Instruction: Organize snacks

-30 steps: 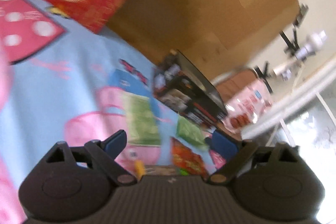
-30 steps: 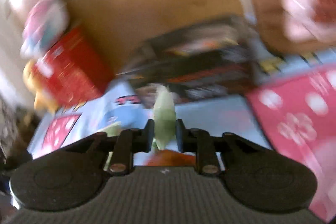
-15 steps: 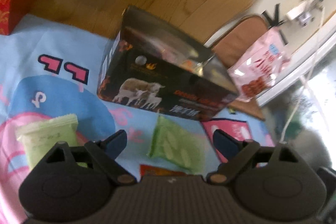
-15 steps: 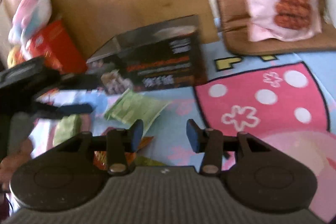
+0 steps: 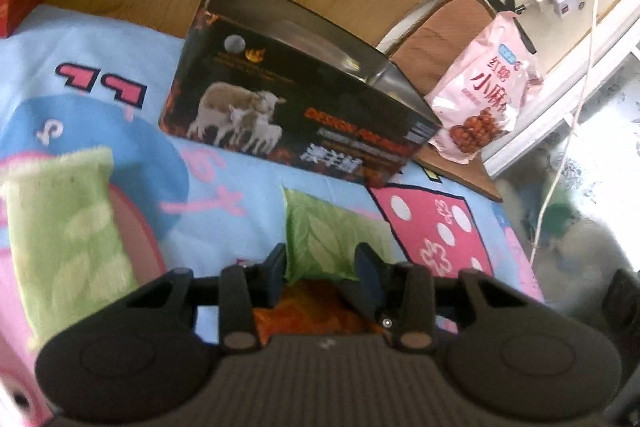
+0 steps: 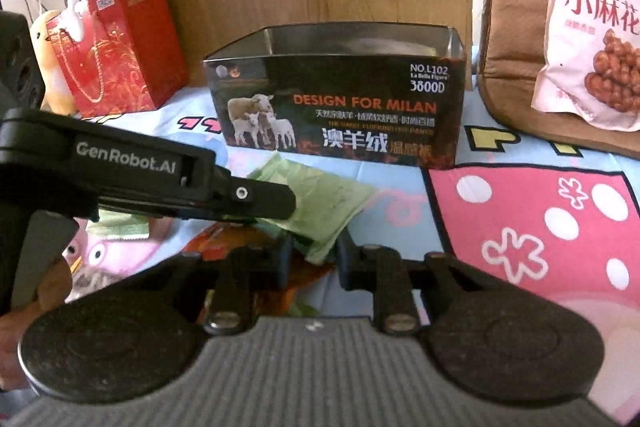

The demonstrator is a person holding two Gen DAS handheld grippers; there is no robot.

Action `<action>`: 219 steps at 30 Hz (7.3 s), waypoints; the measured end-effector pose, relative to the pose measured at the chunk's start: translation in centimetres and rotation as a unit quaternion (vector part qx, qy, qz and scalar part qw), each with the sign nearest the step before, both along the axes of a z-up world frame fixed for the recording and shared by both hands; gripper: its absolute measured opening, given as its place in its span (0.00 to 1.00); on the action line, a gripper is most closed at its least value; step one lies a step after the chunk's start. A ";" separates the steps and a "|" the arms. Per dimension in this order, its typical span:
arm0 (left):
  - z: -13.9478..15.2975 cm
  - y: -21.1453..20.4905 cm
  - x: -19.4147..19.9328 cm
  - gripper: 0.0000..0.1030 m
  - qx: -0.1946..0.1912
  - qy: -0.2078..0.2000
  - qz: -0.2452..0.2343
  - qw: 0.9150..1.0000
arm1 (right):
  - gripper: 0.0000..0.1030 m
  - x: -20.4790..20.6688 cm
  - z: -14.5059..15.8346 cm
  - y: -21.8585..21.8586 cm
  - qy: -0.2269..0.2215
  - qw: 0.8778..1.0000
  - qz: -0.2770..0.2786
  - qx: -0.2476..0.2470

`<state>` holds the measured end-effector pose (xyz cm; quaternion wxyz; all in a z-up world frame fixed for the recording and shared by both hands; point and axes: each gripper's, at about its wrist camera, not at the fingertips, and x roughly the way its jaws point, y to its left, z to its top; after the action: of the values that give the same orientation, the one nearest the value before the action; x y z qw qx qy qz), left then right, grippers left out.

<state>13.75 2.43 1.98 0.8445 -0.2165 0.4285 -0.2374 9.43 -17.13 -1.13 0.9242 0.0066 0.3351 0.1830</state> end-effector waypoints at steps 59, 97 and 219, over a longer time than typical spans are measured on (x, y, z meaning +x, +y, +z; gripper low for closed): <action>0.9 14.3 -2.1 0.67 -0.032 0.001 0.188 0.982 | 0.58 -1.8 2.4 6.6 0.078 0.977 0.156 0.124; 1.3 7.1 -7.7 0.70 -0.036 0.003 0.071 0.997 | 0.53 -9.4 2.0 -1.4 0.035 0.993 0.061 0.100; 0.3 2.1 -9.2 0.51 0.012 -0.006 -0.023 1.000 | 0.46 -9.7 1.6 1.4 0.012 0.992 0.126 0.005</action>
<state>4.54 4.58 2.32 0.8440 -0.1947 0.4310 -0.2531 -0.30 -15.77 0.50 0.8895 -0.0291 0.3439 0.2995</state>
